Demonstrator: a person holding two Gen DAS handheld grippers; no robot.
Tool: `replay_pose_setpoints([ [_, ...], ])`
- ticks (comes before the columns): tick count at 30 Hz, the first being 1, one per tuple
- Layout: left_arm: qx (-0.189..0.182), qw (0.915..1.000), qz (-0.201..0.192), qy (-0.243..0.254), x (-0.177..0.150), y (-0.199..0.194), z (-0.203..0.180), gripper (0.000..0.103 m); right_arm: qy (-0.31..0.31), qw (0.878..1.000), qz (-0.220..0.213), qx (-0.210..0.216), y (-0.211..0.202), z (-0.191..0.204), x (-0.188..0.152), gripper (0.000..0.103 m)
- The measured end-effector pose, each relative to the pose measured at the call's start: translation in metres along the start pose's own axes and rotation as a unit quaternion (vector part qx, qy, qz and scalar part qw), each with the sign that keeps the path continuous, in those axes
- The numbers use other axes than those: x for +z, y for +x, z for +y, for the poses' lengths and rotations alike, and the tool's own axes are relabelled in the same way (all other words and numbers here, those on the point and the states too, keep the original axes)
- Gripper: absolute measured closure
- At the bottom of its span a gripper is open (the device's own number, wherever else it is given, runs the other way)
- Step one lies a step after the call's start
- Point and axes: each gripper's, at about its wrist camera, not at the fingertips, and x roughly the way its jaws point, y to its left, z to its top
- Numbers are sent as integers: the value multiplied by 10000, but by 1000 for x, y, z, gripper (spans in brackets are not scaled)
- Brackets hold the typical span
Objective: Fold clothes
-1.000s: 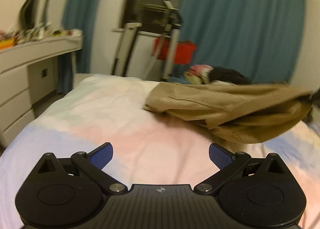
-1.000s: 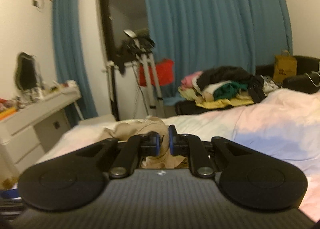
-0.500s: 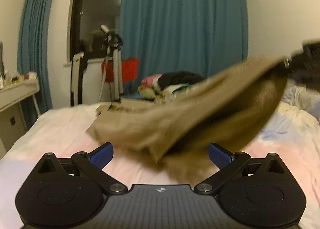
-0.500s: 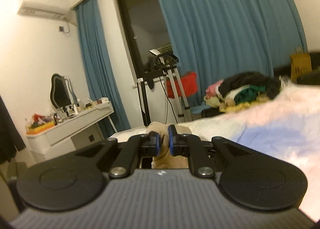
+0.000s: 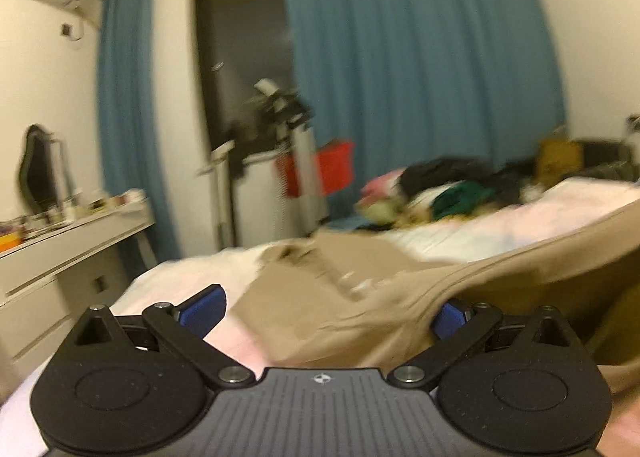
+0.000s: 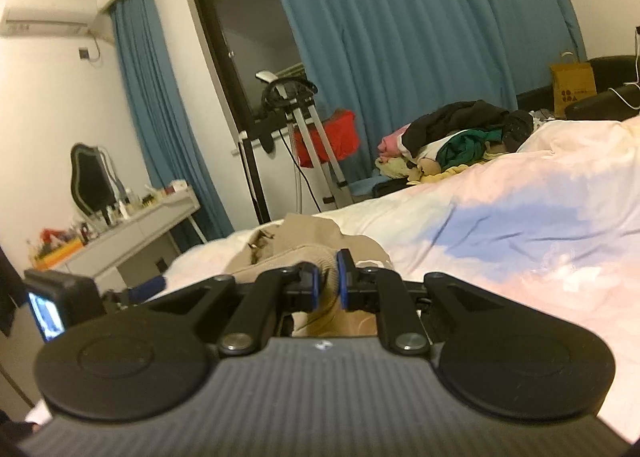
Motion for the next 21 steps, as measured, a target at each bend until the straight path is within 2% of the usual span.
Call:
replay_pose_setpoints([
  [3,378,9992,145,23,-4,24,13,0,-34,9999,141,-8,8,-1,-4,89],
  [6,572,9980,269,-44,-6,30,28,0,-254,9991,262,-215,13,5,-10,88],
  [11,947,9953,-175,-69,8,16,46,0,-412,9961,557,-549,20,5,-19,85],
  [13,1006,9939,-438,-126,18,3,54,0,-294,9943,769,-682,25,1,-24,79],
  [14,1077,9925,-562,-154,23,-5,57,0,-203,9928,919,-735,29,-2,-28,71],
  [15,1150,9908,-686,-182,28,-12,60,0,-113,9911,1069,-789,33,-5,-32,67],
  [19,991,9924,-675,-289,40,-37,69,0,124,9808,1678,-982,49,-11,-50,66],
  [21,914,9929,-702,-296,40,-48,73,0,73,9786,1774,-1040,52,-7,-58,66],
])
